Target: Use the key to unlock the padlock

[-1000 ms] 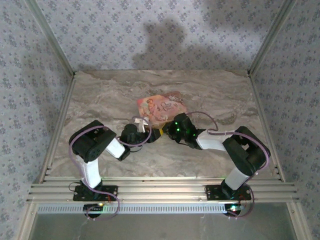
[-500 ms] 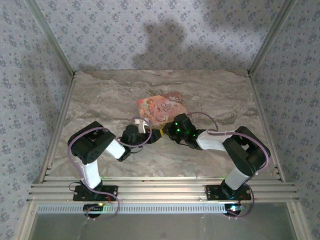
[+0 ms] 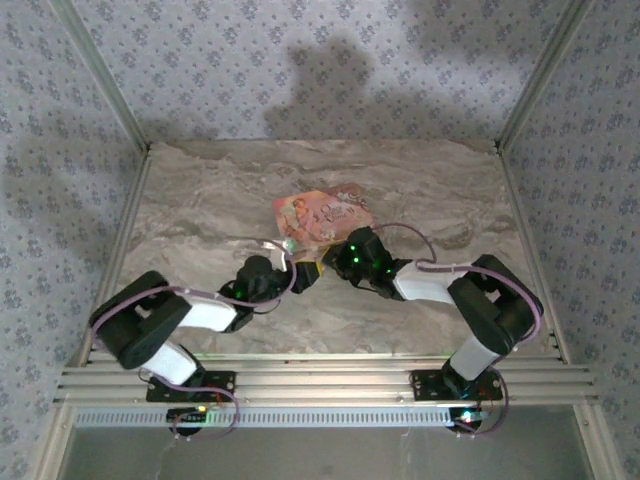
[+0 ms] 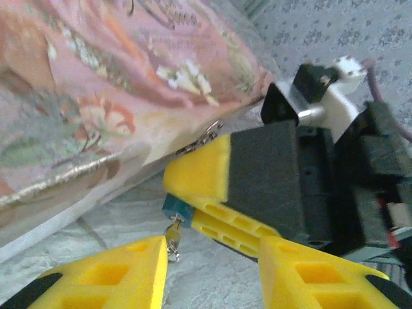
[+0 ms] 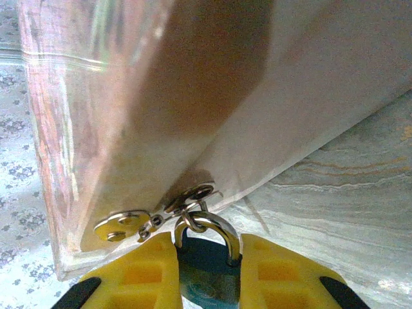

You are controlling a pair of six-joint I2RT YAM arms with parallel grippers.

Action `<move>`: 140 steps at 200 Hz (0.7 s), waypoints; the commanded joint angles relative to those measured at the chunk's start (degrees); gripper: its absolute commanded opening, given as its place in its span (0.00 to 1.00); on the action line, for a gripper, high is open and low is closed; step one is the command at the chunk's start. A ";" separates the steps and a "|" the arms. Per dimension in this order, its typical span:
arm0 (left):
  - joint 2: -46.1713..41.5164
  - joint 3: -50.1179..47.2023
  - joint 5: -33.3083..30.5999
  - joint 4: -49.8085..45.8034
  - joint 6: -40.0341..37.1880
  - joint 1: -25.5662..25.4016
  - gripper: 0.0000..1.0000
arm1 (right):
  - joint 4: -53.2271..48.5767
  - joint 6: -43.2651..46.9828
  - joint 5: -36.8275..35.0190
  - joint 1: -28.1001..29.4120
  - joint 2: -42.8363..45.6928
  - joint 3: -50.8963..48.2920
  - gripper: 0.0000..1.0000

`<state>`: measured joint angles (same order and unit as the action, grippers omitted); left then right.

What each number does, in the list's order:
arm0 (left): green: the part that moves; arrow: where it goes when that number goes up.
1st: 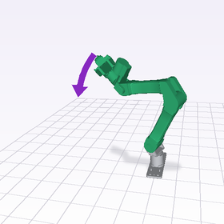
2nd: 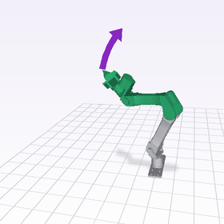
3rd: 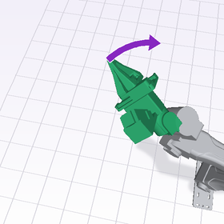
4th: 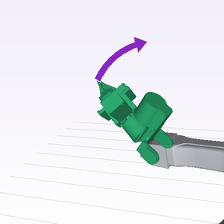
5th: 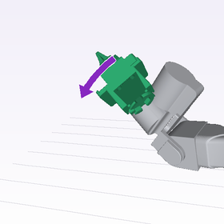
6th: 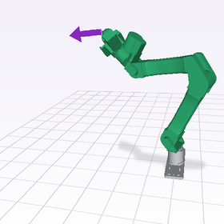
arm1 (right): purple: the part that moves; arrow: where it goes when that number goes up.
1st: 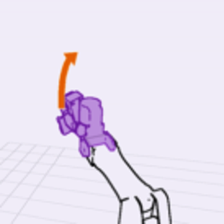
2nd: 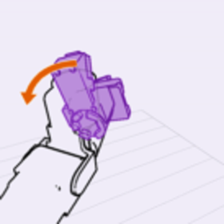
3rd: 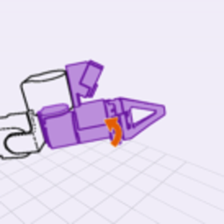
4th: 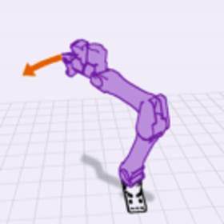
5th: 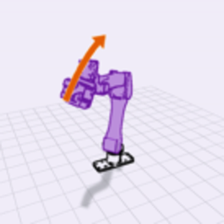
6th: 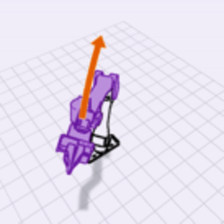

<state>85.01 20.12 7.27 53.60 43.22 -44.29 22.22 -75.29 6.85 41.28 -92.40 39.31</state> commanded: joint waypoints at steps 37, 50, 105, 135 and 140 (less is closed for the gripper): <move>-5.39 -0.33 -8.00 -12.18 5.95 -1.61 0.38 | 7.17 -1.86 1.06 0.64 -1.83 0.45 0.00; -3.01 0.20 -6.71 -9.25 8.29 -1.59 0.38 | 7.83 -2.03 1.53 0.81 -2.40 0.60 0.00; 8.21 0.97 -4.02 6.70 13.06 -1.50 0.33 | 8.35 -2.53 2.65 0.91 -1.99 0.33 0.00; 11.98 1.48 -3.52 12.04 14.47 -0.75 0.34 | 7.90 -2.56 2.84 0.69 -0.96 -0.27 0.00; 12.60 1.66 -3.25 12.91 14.60 -0.59 0.34 | 7.86 -2.57 2.87 0.73 -0.87 -0.36 0.00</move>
<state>95.35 20.12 2.37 57.89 55.66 -45.41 27.33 -77.17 8.21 41.67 -94.94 39.24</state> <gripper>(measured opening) 0.335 0.191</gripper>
